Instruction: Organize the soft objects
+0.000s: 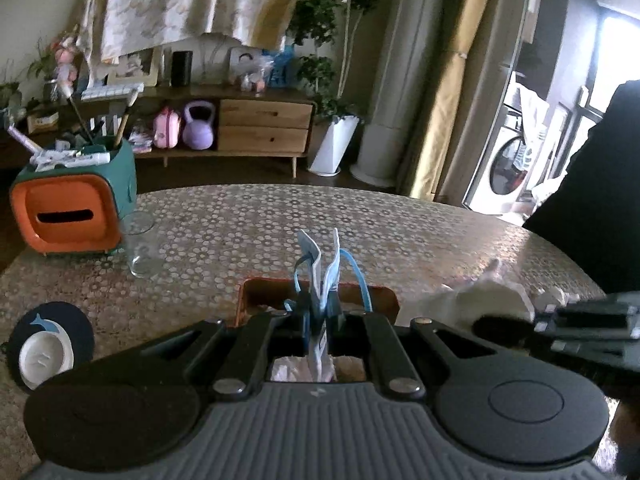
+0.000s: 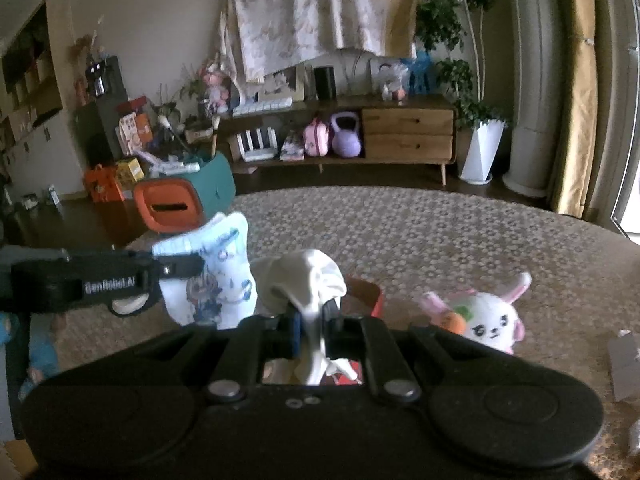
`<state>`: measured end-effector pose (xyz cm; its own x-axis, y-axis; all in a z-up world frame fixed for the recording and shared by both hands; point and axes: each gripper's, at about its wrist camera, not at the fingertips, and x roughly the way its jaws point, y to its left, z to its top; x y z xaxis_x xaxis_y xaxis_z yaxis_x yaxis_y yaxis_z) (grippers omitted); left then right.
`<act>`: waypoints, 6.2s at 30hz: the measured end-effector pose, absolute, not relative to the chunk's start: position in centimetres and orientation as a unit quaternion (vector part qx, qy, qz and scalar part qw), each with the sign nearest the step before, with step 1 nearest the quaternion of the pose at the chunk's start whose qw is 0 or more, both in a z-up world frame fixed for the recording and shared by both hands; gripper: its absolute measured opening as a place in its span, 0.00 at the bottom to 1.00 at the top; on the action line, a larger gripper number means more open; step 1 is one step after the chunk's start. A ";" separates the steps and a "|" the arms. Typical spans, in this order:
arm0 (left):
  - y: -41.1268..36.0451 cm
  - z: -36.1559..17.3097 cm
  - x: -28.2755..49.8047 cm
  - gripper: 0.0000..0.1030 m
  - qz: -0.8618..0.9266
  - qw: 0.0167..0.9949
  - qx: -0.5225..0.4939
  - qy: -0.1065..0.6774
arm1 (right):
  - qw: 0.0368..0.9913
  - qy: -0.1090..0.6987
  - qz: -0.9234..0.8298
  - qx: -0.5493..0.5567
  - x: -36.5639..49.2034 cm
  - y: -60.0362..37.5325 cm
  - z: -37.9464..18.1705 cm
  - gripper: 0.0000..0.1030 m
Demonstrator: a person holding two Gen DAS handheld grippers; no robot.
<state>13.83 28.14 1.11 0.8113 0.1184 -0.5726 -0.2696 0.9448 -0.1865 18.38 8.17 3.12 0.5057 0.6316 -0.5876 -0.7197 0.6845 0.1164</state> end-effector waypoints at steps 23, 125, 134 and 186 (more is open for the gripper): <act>30.6 -5.8 20.1 0.07 0.084 0.913 -0.221 0.334 | 0.821 0.382 0.403 -0.133 20.0 13.6 -4.6 0.09; -6.7 -3.5 30.2 1.00 -0.098 0.938 -0.054 0.327 | 0.926 0.303 0.223 -0.031 22.8 -28.7 -2.6 0.90; -8.2 -6.8 36.2 1.00 -0.088 0.927 -0.057 0.361 | 0.921 0.324 0.214 -0.024 27.2 -29.6 -4.7 0.86; -8.1 -12.5 44.5 0.03 -0.083 0.907 -0.049 0.409 | 0.922 0.352 0.161 -0.034 37.6 -27.0 -8.5 0.11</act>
<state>44.53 -8.14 -12.54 0.6513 -0.1902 -0.7346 0.1098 0.9815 -0.1568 37.60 -27.05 -8.51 0.7009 0.2719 -0.6594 -0.3201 0.9461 0.0499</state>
